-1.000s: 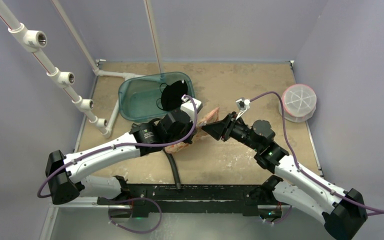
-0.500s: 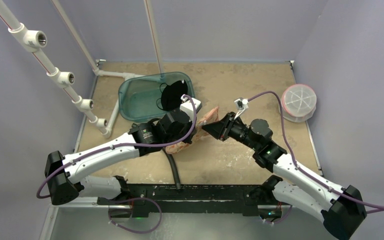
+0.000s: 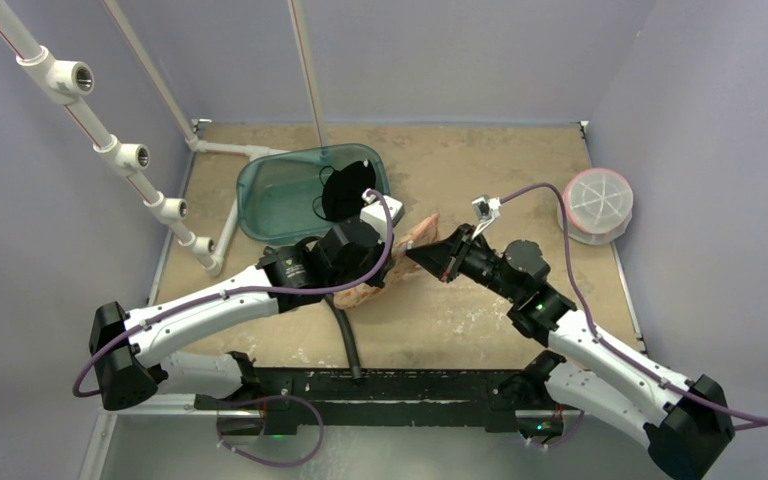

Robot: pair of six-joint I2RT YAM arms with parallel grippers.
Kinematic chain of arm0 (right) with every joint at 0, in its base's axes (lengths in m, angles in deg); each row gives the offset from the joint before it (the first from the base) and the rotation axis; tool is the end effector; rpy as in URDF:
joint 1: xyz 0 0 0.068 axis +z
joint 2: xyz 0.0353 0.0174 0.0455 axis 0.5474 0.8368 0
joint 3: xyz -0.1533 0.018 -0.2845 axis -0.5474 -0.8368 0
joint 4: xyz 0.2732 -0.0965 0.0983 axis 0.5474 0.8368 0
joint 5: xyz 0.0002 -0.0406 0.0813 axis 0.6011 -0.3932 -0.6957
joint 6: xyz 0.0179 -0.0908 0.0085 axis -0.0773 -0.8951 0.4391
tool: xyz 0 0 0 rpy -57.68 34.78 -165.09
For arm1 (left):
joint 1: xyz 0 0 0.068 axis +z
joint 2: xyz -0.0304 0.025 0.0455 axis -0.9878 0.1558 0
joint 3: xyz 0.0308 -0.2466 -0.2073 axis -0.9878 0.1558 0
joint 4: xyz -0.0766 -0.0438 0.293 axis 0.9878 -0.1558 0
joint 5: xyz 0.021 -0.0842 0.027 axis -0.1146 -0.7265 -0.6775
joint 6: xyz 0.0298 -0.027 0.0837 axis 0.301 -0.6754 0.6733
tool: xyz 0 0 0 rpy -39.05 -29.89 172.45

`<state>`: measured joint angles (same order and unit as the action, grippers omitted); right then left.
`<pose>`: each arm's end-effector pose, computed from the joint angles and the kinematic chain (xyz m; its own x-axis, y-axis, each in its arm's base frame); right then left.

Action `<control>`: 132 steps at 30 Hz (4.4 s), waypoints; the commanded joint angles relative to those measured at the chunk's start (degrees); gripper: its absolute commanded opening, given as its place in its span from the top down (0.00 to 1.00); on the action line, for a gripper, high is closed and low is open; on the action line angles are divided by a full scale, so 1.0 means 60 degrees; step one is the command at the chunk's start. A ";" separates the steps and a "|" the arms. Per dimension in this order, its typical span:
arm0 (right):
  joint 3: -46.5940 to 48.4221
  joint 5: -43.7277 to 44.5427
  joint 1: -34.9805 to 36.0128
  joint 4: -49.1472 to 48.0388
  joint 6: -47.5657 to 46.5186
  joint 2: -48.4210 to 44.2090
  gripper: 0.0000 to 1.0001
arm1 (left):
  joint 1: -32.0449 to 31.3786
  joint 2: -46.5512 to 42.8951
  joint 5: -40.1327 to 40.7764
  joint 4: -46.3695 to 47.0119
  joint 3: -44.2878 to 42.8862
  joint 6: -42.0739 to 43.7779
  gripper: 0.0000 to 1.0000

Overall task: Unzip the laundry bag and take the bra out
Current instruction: Unzip the laundry bag at the center of the board.

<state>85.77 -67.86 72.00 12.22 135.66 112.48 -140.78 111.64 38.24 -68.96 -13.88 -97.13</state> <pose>0.1878 0.1797 0.3300 -0.5157 0.4720 -0.7151 -0.6332 0.3523 0.6892 0.1901 -0.2843 0.3402 -0.5737 0.1439 -0.8064 0.5348 0.8114 -0.2357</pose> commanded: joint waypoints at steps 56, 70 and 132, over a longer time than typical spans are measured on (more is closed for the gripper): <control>-0.1763 0.3546 -0.0169 0.2283 0.0235 -0.3884 1.00 | -0.0595 -0.2370 -0.0564 0.3341 0.2549 0.1539 0.24; -0.1646 0.3484 -0.0169 0.2438 0.0416 -0.3806 1.00 | -0.3740 0.1318 0.5109 0.4588 0.1235 0.3288 0.16; -0.0634 0.1336 -0.0147 0.1529 -0.3509 -0.3929 0.48 | -0.1365 0.1697 0.0366 -0.1745 -0.2906 0.5760 1.00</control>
<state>81.62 -56.21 71.04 28.13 114.17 88.94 -149.31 124.79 40.20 -82.07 -32.81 -63.08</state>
